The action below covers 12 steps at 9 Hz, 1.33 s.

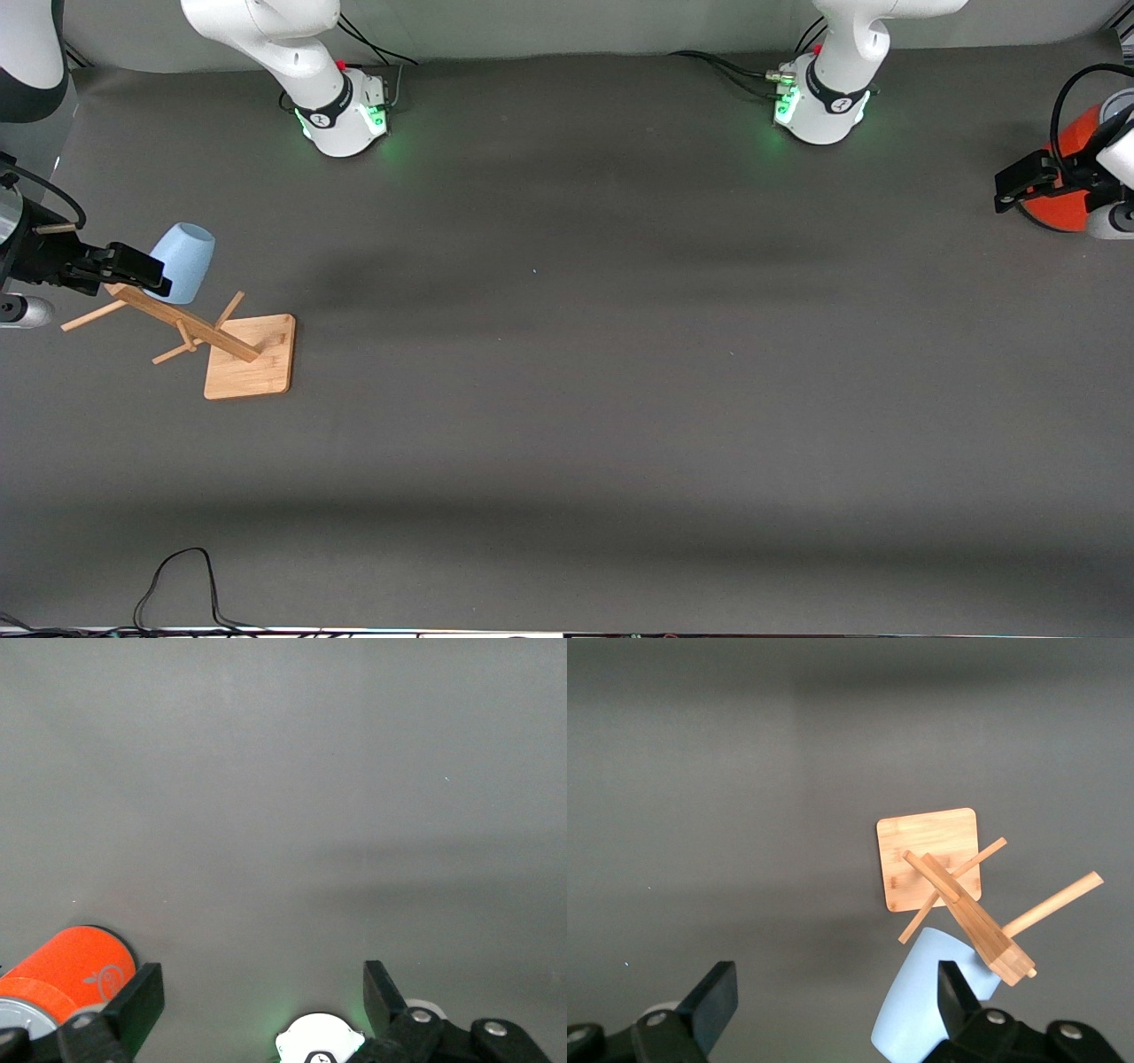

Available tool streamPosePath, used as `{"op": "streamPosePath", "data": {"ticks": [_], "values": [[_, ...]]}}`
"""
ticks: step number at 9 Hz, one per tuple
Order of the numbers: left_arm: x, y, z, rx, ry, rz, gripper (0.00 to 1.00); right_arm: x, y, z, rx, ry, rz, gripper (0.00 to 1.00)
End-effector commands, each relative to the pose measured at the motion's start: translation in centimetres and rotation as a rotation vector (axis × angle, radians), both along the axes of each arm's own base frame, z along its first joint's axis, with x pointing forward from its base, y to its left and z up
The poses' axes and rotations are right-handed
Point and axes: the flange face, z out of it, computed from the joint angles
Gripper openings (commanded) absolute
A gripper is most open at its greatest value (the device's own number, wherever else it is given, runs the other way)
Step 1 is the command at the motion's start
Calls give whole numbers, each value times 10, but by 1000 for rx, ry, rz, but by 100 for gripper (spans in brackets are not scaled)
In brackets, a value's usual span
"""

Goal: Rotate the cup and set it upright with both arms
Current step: 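Close the right gripper on the light blue cup hanging on the stand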

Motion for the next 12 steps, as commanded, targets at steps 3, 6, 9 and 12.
{"op": "streamPosePath", "data": {"ticks": [3, 6, 9, 12], "values": [[-1, 2, 8, -25, 4, 3, 100, -4, 3, 5, 21, 1, 5, 100], [-1, 13, 3, -44, 21, 14, 100, -3, 2, 4, 19, 3, 4, 100], [7, 11, -12, -41, 52, 9, 100, -41, -21, 4, 18, 17, -26, 100], [3, 14, -18, -43, 107, 8, 100, -84, -68, 4, 45, 27, -115, 100]]}}
